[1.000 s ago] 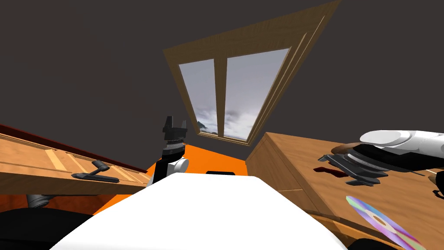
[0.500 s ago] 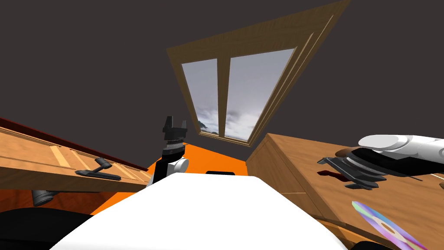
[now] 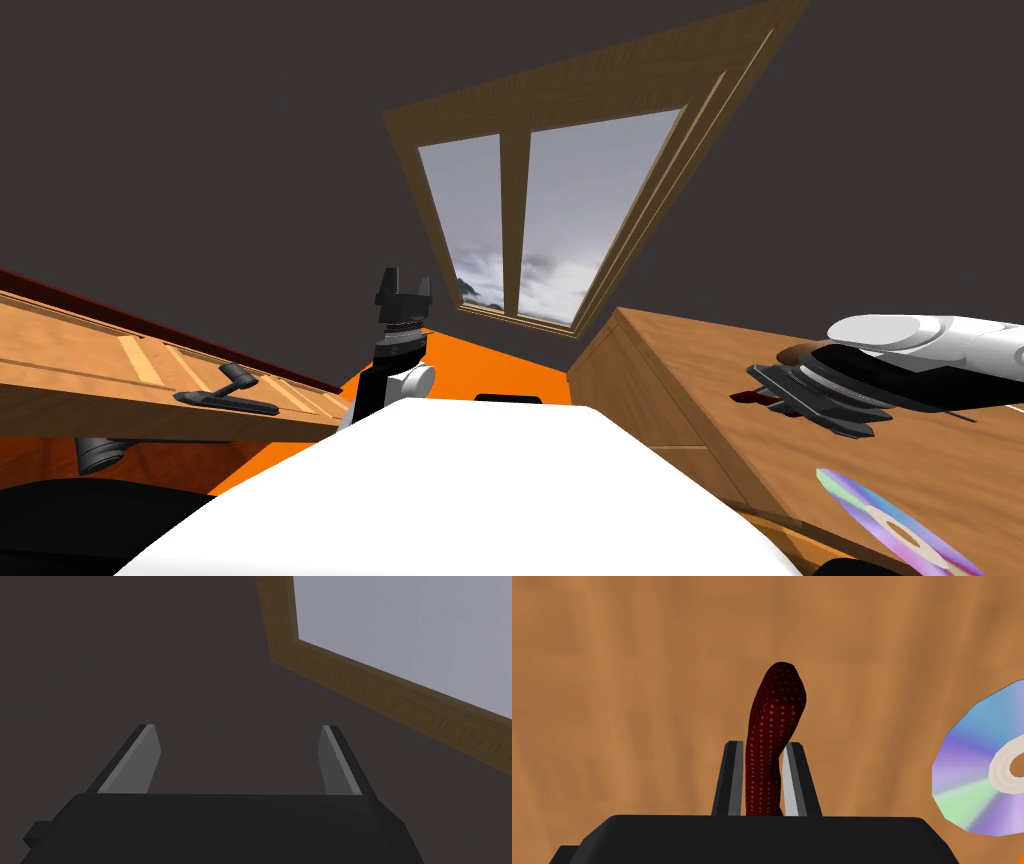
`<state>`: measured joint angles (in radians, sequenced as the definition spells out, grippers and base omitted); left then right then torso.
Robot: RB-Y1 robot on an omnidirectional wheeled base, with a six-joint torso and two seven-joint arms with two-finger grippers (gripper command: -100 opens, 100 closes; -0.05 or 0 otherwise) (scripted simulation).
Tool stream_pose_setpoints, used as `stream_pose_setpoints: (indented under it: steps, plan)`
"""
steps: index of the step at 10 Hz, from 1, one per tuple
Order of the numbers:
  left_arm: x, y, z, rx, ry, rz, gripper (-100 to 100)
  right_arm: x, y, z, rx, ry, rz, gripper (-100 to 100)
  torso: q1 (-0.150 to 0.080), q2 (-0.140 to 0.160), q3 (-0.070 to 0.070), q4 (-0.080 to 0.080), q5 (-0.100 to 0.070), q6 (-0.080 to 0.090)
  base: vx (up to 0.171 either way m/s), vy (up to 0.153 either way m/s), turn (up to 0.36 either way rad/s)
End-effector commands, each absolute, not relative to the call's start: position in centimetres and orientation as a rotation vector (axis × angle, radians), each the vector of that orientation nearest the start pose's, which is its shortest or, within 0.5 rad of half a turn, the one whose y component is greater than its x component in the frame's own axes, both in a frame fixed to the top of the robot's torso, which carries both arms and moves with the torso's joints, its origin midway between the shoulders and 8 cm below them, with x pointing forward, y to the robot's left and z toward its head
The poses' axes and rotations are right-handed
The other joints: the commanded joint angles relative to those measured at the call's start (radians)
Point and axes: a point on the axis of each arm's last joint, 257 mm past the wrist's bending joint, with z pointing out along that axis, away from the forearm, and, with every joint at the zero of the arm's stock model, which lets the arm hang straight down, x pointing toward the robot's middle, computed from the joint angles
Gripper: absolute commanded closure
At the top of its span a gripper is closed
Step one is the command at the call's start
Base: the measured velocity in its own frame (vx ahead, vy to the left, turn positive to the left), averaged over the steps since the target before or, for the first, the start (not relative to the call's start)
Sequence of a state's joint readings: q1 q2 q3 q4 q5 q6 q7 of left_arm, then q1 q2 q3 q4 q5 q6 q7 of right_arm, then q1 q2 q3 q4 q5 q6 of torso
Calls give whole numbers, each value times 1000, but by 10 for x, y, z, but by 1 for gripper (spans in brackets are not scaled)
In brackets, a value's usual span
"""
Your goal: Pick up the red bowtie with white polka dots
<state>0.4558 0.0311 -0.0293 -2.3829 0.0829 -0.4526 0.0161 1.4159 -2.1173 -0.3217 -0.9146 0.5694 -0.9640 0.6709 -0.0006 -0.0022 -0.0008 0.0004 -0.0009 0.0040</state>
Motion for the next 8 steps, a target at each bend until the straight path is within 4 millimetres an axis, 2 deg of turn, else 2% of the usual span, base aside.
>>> stream_pose_setpoints:
  steps: [1, 2, 3, 4, 7, 8]
  plan:
    - [332, 267, 74, -618, 521, -1442, 0, 178, -735, -191, -1994, 2589, -205, 100, 0, 0, 0, 0, 0, 0, 0, 0, 0]
    - [332, 267, 74, -618, 521, -1442, 0, 178, -735, -191, -1994, 2589, -205, 100, 0, 0, 0, 0, 0, 0, 0, 0, 0]
    - [332, 267, 74, -618, 521, -1442, 0, 178, -735, -191, -1994, 2589, -204, 0, 0, 0, 0, 0, 0, 0, 0, 0, 0]
    - [332, 267, 74, -618, 521, -1442, 0, 181, -735, -186, -1999, 2584, -207, 100, 0, 0, 0, 0, 0, 0, -5, 10, -34]
    - [332, 267, 74, -618, 521, -1442, 0, 193, -735, -168, -2010, 2577, -209, 100, 2, 2, 1, 1, 1, 0, -14, 24, -41]
    - [332, 267, 74, -618, 521, -1442, 0, 191, -735, -171, -2011, 2575, -213, 100, 3, 2, 1, 1, 1, 0, -6, 10, -6]
